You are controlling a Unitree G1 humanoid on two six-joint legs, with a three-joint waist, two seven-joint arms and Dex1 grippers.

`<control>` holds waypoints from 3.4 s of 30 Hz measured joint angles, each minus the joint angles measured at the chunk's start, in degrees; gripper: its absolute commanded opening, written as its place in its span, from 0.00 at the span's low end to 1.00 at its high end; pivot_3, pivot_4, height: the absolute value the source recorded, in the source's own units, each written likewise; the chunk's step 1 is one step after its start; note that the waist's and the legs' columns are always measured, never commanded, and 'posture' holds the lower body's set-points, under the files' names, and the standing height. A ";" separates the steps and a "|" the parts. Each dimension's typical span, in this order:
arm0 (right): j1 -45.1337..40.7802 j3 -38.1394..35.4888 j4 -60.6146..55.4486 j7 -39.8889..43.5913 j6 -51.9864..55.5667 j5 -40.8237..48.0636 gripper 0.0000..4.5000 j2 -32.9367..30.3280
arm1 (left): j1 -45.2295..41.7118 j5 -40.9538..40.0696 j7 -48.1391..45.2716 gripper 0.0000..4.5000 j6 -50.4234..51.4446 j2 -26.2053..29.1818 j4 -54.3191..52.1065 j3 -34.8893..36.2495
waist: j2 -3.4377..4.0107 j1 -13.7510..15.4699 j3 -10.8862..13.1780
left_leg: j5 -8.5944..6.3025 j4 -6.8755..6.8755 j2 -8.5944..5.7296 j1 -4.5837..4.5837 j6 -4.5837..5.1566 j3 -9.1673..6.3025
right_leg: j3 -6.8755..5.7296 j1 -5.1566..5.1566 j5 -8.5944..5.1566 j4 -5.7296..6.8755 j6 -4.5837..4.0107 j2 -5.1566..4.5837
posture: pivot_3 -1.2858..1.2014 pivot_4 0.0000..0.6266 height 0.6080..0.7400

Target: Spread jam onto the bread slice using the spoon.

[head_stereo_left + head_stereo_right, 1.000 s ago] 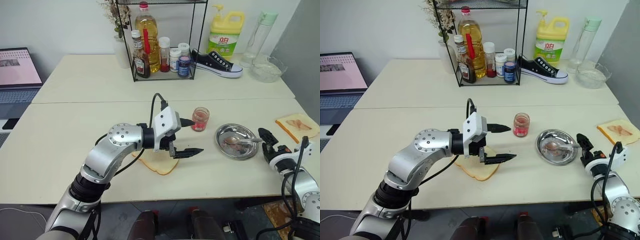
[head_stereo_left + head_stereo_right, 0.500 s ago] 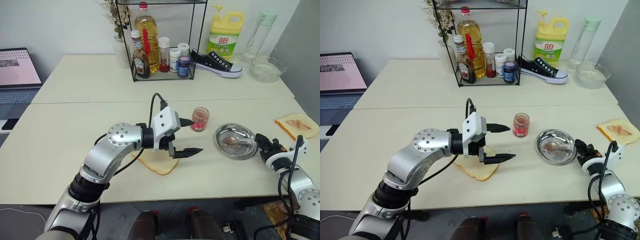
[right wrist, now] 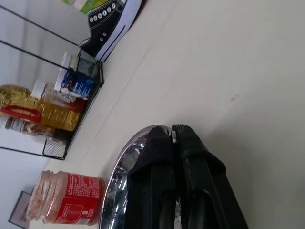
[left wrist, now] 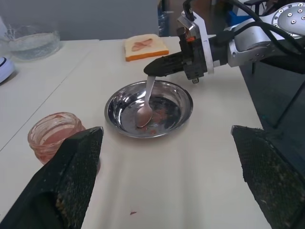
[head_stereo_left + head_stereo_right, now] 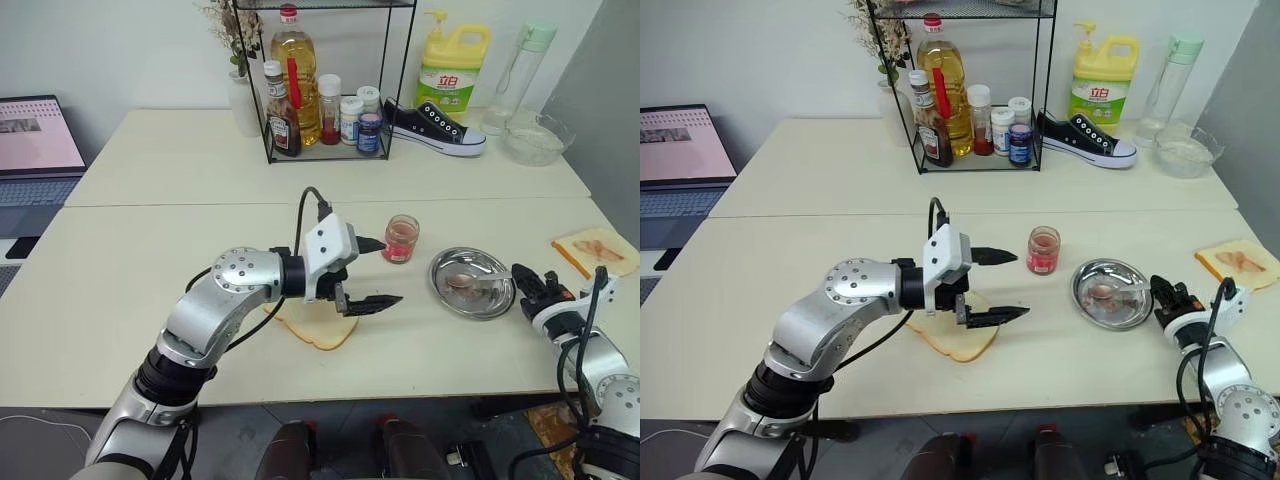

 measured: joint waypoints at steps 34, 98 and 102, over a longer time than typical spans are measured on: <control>-34.36 29.28 3.91 28.84 -1.93 -32.77 0.01 -14.08 | 3.49 2.98 3.25 1.00 -3.12 1.49 4.24 7.31 | 0.09 0.12 0.12 | 0.00 0.03 -0.03 -0.21 0.00 -0.03 | -0.06 -0.20 0.01 -0.03 0.00 -0.09 | 0.52 0.24 1.00; -37.50 4.34 5.29 10.53 23.68 -25.94 0.01 2.80 | 1.46 4.00 1.49 1.00 -3.31 3.93 5.66 7.38 | 0.10 0.00 0.13 | 0.01 0.00 -0.02 -0.19 -0.01 -0.01 | -0.08 -0.23 0.01 0.03 -0.01 -0.06 | 0.52 0.24 1.00; -37.50 4.35 5.29 10.59 23.37 -25.91 0.01 2.54 | 1.46 4.09 0.81 1.00 -3.81 3.93 6.00 7.38 | 0.11 0.00 0.13 | 0.01 0.00 -0.02 -0.19 -0.01 -0.01 | -0.07 -0.23 0.02 0.03 -0.01 -0.07 | 0.52 0.24 1.00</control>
